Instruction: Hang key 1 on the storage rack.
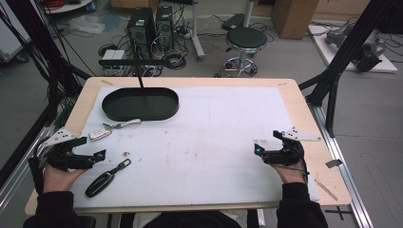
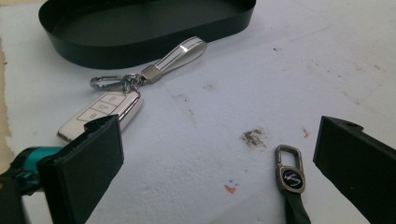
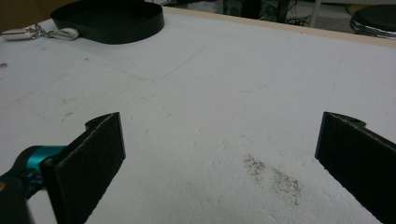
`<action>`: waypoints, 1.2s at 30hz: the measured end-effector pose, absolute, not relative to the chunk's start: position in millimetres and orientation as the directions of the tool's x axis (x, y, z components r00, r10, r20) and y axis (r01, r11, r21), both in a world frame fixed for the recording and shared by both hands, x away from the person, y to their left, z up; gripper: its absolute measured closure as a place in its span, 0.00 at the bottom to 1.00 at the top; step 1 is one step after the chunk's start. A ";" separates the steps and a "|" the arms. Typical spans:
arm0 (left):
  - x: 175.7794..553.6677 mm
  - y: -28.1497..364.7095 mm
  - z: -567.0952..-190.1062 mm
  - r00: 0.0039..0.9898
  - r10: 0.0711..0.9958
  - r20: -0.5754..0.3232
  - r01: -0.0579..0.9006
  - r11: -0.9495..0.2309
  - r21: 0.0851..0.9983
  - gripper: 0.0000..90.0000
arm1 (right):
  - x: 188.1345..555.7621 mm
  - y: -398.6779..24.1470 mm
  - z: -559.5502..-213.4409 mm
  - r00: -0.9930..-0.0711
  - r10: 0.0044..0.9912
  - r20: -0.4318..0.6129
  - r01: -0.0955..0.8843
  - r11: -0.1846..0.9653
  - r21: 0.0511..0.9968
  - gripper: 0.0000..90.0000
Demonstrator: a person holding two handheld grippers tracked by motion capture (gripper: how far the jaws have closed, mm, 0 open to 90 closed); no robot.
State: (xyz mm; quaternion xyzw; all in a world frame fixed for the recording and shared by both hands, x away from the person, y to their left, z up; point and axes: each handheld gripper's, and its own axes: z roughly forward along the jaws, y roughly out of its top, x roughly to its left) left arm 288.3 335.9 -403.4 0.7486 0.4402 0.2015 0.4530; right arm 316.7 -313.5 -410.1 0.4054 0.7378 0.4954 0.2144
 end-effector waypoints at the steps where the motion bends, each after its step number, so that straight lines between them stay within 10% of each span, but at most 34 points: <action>1: 288.5 334.8 -402.5 0.529 0.844 -0.091 0.477 -0.207 0.854 0.02 | 316.5 -313.6 -409.9 -0.577 0.813 0.085 0.386 0.179 0.905 0.01; 36: 333.2 313.7 -387.2 0.605 0.796 0.020 0.505 -0.403 0.763 0.02 | 319.3 -315.4 -412.6 -0.558 0.827 0.070 0.396 0.191 0.898 0.01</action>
